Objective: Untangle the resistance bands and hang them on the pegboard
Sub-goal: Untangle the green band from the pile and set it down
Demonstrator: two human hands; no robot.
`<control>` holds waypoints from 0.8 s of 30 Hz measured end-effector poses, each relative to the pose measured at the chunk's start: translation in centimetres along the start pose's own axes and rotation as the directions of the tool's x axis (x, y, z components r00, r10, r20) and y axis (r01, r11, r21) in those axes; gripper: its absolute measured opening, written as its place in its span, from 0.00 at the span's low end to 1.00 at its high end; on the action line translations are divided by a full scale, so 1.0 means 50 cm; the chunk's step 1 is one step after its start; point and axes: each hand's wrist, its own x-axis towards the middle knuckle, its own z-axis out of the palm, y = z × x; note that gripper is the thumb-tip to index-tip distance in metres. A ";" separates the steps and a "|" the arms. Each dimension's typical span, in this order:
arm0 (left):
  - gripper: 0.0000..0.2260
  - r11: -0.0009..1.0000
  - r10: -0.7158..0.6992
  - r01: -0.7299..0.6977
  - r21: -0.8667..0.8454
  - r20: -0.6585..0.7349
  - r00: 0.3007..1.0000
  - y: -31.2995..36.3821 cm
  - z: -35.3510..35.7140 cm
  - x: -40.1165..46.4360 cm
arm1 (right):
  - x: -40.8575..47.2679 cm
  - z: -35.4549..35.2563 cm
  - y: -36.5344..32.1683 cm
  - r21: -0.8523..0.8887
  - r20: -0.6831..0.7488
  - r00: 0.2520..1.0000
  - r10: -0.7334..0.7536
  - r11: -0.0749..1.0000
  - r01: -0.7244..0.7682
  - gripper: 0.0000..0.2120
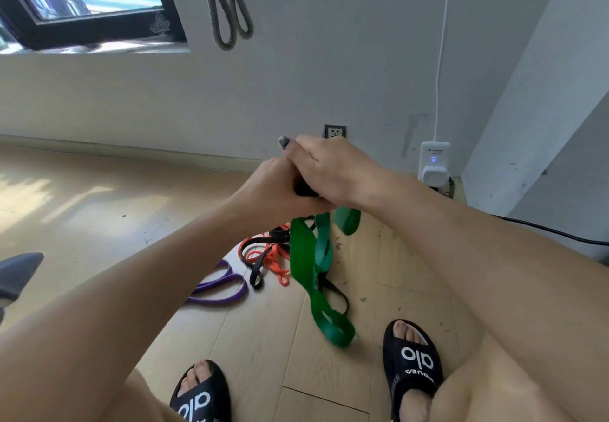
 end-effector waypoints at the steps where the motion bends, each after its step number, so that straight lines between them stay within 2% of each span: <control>1: 0.07 0.999 -0.031 0.031 -0.019 0.005 1.000 0.000 -0.003 -0.001 | 0.003 -0.001 0.002 -0.043 -0.021 1.000 0.004 0.999 -0.005 0.22; 4: 0.09 0.989 -0.079 0.077 -0.123 -0.008 0.997 0.002 -0.015 -0.001 | 0.014 -0.007 -0.006 -0.064 -0.137 0.990 -0.016 0.998 0.008 0.19; 8: 0.09 0.945 -0.065 0.054 -0.323 -0.023 0.998 0.007 -0.024 0.001 | 0.021 -0.033 -0.031 0.265 -0.336 0.942 -0.003 0.959 0.097 0.08; 10: 0.14 0.927 -0.062 0.059 -0.372 0.005 0.998 0.005 -0.023 -0.001 | 0.019 -0.041 -0.043 0.380 -0.390 0.921 0.003 0.911 0.158 0.06; 13: 0.24 0.921 -0.063 0.088 -0.378 0.077 0.995 -0.005 -0.017 -0.011 | 0.016 -0.053 -0.043 0.458 -0.447 0.893 0.044 0.869 0.187 0.05; 16: 0.26 0.934 -0.056 0.106 -0.341 0.151 0.987 -0.017 -0.021 -0.020 | 0.025 -0.080 -0.018 0.439 -0.522 0.848 0.098 0.883 0.168 0.04; 19: 0.28 0.836 -0.194 0.255 -0.486 0.173 0.966 -0.028 -0.038 -0.017 | 0.026 -0.086 0.036 0.325 -0.495 0.861 0.115 0.944 0.060 0.03; 22: 0.22 0.709 -0.187 0.309 -0.634 0.254 0.949 -0.031 -0.039 -0.019 | 0.022 -0.078 0.073 0.347 -0.462 0.868 0.182 0.938 -0.012 0.03; 24: 0.18 0.736 -0.150 0.306 -0.603 0.296 0.943 -0.032 -0.028 -0.020 | 0.024 -0.074 0.077 0.384 -0.471 0.859 0.200 0.923 -0.004 0.03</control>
